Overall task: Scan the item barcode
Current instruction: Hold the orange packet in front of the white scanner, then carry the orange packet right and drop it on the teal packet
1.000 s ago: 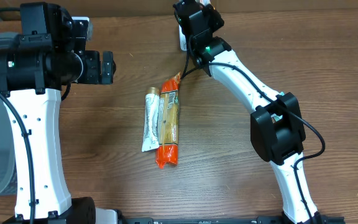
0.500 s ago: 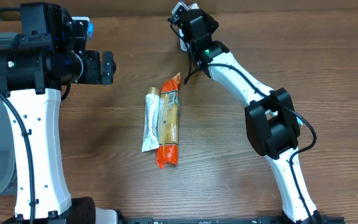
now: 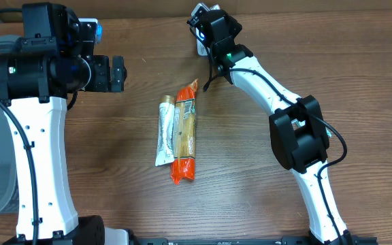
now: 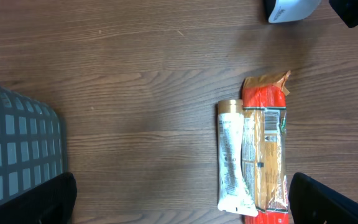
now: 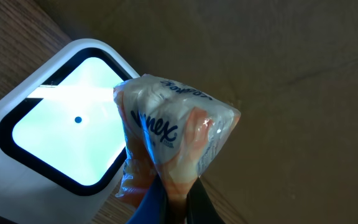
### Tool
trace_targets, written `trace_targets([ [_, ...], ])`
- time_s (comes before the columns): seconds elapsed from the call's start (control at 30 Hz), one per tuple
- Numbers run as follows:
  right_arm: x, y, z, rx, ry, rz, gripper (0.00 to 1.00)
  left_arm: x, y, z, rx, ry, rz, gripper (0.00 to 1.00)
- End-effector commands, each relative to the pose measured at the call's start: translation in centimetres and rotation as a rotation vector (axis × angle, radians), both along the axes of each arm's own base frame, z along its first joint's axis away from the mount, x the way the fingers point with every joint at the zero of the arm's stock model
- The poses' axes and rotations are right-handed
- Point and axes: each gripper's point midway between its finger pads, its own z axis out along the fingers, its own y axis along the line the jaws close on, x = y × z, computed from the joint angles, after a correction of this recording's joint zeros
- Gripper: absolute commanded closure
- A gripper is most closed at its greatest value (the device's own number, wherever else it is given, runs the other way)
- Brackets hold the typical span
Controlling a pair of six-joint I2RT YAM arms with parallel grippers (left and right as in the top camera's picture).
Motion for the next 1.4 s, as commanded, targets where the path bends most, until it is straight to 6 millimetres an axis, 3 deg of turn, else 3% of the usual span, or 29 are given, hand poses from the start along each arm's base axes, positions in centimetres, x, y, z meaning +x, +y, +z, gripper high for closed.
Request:
trace_targets([
  [0.0, 0.1, 0.3, 0.6, 0.014, -0.012, 0.008, 0.96, 0.1, 0.1, 0.6, 0.010, -0.021, -0.007, 0.00],
  [0.6, -0.2, 0.2, 0.4, 0.011, 0.010, 0.006, 0.96, 0.1, 0.1, 0.6, 0.010, -0.021, -0.007, 0.00],
  [0.73, -0.7, 0.5, 2.5, 0.112, -0.004, -0.010, 0.96, 0.1, 0.1, 0.6, 0.010, -0.021, -0.007, 0.00],
  [0.87, -1.9, 1.2, 6.6, 0.245, -0.009, 0.018, 0.96, 0.1, 0.1, 0.6, 0.010, -0.021, -0.007, 0.00],
  [1.0, -4.5, 1.5, 12.2, 0.443, 0.005, 0.029, 0.96, 0.1, 0.1, 0.6, 0.010, -0.021, -0.007, 0.00],
  [1.17, -11.0, 2.9, 18.2, 0.803, 0.193, 0.097, 0.96, 0.1, 0.1, 0.6, 0.010, -0.021, -0.007, 0.00],
  [1.23, -13.8, 2.3, 19.5, 0.893, 0.287, 0.082, 0.97, 0.1, 0.1, 0.6, 0.010, -0.021, -0.007, 0.00],
  [1.37, -19.5, -2.8, 18.6, 0.852, 0.467, -0.080, 0.96, 0.1, 0.1, 0.6, 0.010, -0.021, -0.007, 0.00],
])
